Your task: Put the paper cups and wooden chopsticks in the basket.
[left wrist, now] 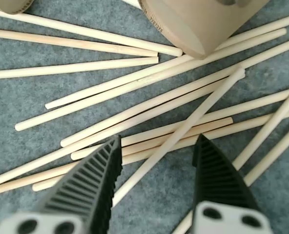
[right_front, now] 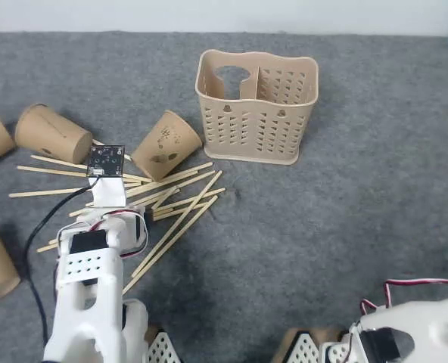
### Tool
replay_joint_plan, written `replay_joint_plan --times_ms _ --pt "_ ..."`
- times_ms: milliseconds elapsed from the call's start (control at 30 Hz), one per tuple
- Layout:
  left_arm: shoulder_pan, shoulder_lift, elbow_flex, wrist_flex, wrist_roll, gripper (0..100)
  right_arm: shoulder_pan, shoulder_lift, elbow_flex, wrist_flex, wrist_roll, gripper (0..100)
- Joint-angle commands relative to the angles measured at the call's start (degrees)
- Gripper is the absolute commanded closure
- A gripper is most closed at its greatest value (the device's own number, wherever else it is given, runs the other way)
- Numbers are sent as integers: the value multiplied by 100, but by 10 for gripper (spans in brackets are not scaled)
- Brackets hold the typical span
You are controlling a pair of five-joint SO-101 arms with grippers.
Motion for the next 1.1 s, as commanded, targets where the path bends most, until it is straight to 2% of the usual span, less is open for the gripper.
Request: replay_joint_plan --times_ms 0,433,567,700,833,1067 --pt "35 0 -84 -114 35 772 -136 -136 -413 31 62 939" --pt "35 0 -84 -123 35 772 -286 -119 -1785 1789 26 991" --pt "35 0 -84 -123 35 772 -558 -110 -2207 2343 -413 992" --pt "35 0 -84 -123 35 772 -1024 -145 -2224 2343 -1011 992" --pt "35 0 -84 -123 35 772 -1666 -145 -2224 2352 -1943 992" --pt "35 0 -84 -123 35 772 -3257 -866 -1855 2360 -3657 992"
